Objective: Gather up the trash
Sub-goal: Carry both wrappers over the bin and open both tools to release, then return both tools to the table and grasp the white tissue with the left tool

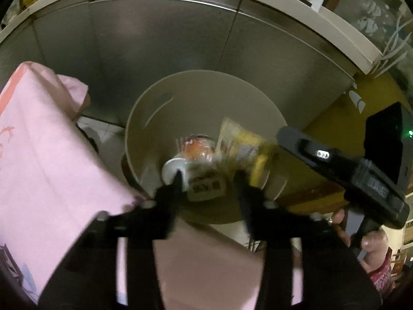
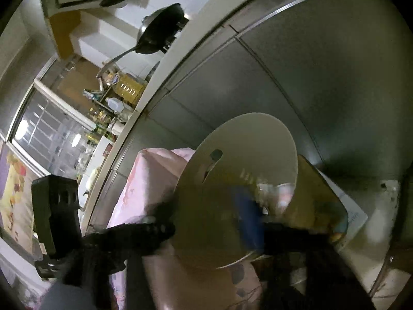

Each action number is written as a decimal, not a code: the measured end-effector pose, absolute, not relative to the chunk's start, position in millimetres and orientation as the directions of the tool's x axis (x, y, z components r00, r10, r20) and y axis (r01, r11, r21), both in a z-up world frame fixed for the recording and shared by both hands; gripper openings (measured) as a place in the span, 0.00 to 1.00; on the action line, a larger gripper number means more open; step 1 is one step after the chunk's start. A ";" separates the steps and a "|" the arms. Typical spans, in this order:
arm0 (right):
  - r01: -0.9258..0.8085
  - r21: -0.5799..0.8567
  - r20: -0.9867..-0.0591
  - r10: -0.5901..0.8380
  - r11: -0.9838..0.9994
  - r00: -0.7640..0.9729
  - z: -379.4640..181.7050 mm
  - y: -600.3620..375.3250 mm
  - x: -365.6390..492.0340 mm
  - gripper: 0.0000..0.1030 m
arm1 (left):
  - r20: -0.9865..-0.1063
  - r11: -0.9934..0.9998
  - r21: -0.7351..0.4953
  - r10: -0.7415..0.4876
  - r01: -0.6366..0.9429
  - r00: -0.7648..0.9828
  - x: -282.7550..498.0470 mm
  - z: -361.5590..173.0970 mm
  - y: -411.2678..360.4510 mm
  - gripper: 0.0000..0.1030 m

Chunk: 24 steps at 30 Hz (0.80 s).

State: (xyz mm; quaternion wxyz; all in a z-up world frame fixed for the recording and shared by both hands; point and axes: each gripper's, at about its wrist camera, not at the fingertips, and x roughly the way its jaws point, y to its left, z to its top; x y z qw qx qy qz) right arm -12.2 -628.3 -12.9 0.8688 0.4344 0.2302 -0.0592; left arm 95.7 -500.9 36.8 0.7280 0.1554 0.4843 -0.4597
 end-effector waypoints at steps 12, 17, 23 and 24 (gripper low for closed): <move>0.148 0.745 -0.335 0.173 0.650 0.926 38.5 -590.4 -38.5 0.62 | -0.743 0.567 -0.203 -0.620 0.798 0.252 52.2 90.8 -402.7 0.46; 0.101 0.789 -0.359 0.321 0.606 0.877 29.3 -549.0 -27.6 0.43 | -0.719 0.611 -0.174 -0.614 0.772 0.324 23.1 92.8 -319.9 0.46; 0.009 0.782 -0.396 0.487 0.623 0.779 30.4 -465.2 -9.8 0.43 | -0.706 0.704 -0.202 -0.586 0.681 0.397 6.0 91.1 -196.3 0.46; -0.013 0.781 -0.400 0.516 0.624 0.758 31.8 -449.7 -6.3 0.43 | -0.704 0.737 -0.211 -0.571 0.642 0.423 4.7 90.6 -165.9 0.46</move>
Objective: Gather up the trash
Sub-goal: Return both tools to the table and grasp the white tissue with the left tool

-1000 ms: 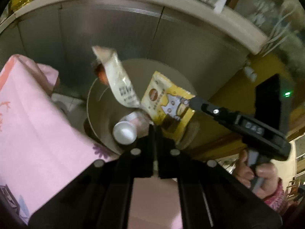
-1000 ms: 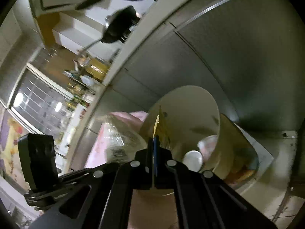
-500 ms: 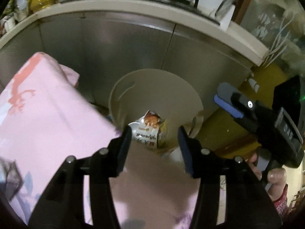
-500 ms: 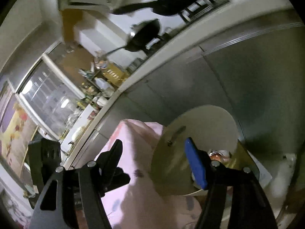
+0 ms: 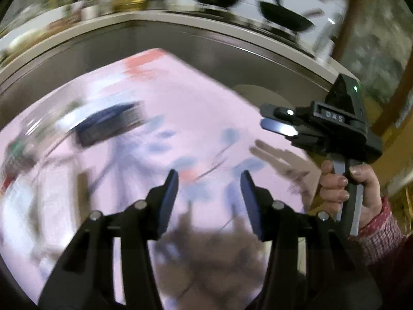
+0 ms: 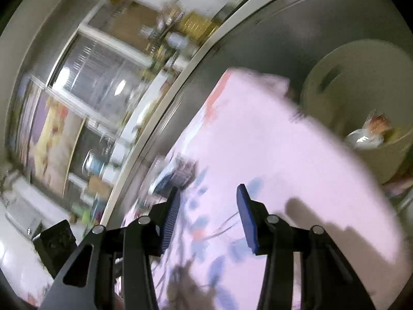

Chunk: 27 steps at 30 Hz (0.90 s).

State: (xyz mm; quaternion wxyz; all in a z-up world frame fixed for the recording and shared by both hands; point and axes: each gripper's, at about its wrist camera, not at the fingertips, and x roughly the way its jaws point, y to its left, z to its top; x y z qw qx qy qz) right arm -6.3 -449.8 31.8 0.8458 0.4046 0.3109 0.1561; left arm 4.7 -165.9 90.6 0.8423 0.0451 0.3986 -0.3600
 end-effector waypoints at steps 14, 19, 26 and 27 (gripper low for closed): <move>-0.203 0.704 -0.524 0.691 0.681 0.498 40.5 -256.0 30.6 0.51 | -0.732 0.913 -0.396 -0.377 0.096 0.567 69.7 45.9 82.3 0.59; -0.193 0.644 -0.592 0.642 0.740 0.487 44.5 -223.4 38.3 0.59 | -0.700 0.866 -0.493 -0.452 0.083 0.552 78.0 30.1 88.5 0.04; -0.233 0.480 -0.689 0.528 0.846 0.497 38.9 -200.0 42.8 0.62 | -0.645 0.879 -0.455 -0.435 0.142 0.628 41.0 53.4 94.1 0.01; -0.214 0.454 -0.701 0.494 0.865 0.514 37.0 -202.8 41.9 0.62 | -0.641 0.886 -0.445 -0.416 0.130 0.645 33.8 56.6 100.8 0.01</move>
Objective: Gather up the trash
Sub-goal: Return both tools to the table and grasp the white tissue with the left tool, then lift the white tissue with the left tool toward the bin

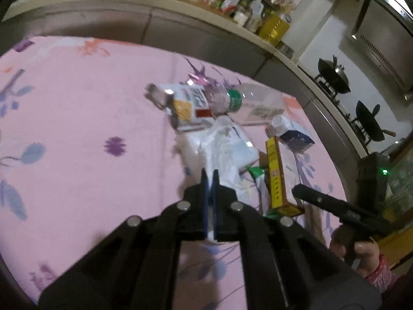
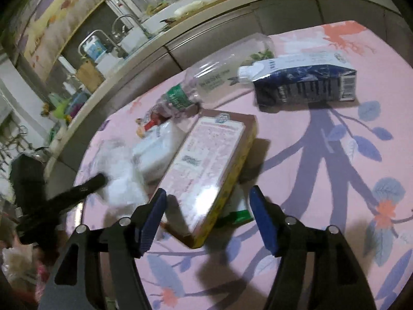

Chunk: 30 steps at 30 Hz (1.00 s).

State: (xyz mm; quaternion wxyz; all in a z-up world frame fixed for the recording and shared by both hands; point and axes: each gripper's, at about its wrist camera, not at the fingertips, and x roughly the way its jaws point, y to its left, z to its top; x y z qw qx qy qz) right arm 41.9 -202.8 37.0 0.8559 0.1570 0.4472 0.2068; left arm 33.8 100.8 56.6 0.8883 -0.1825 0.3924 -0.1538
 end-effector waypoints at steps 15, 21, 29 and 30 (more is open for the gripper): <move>-0.151 0.213 -0.696 0.259 0.965 0.670 45.5 -138.2 37.1 0.82 | -0.644 0.853 -0.505 -0.471 0.128 0.603 7.6 40.4 110.0 0.02; -0.127 0.147 -0.697 0.193 0.981 0.690 38.3 -158.2 29.1 0.82 | -0.671 0.872 -0.475 -0.446 0.118 0.592 8.7 32.8 104.3 0.02; -0.062 0.184 -0.692 0.174 0.981 0.701 42.8 -204.3 19.3 0.82 | -0.716 0.890 -0.455 -0.384 0.027 0.583 18.3 17.2 112.0 0.45; -0.069 0.192 -0.697 0.185 0.979 0.693 40.9 -204.2 20.6 0.82 | -0.720 0.895 -0.445 -0.377 0.029 0.582 20.1 16.1 110.7 0.45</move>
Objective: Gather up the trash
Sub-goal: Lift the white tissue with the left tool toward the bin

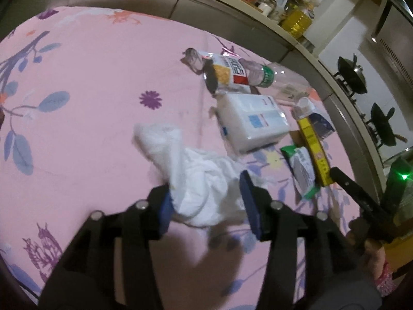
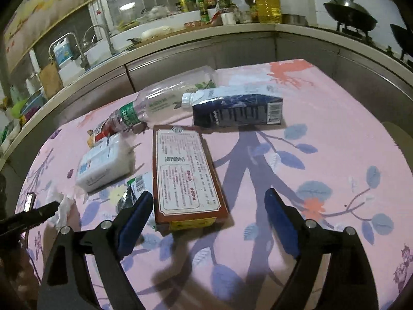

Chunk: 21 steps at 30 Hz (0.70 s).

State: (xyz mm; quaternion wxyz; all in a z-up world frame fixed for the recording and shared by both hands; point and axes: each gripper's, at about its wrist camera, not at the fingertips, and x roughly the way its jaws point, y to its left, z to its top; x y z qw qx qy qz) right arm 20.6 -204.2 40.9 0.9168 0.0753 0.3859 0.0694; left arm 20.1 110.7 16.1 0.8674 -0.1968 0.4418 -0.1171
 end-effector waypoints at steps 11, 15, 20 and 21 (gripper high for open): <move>-0.179 0.421 -0.646 0.433 0.889 0.629 35.9 -234.8 16.0 0.55 | -0.691 0.879 -0.459 -0.444 0.128 0.571 9.9 35.0 92.9 0.04; -0.200 0.464 -0.579 0.467 0.863 0.668 54.1 -260.3 -10.2 0.55 | -0.621 0.822 -0.509 -0.556 0.255 0.553 5.3 65.8 65.0 0.04; -0.123 0.524 -0.546 0.443 0.843 0.711 45.4 -308.7 -39.3 0.55 | -0.610 0.779 -0.480 -0.627 0.403 0.484 23.4 93.3 -9.5 0.04; -0.102 0.533 -0.536 0.428 0.840 0.728 43.9 -321.2 -43.0 0.55 | -0.617 0.770 -0.474 -0.636 0.426 0.464 29.4 95.6 -26.9 0.04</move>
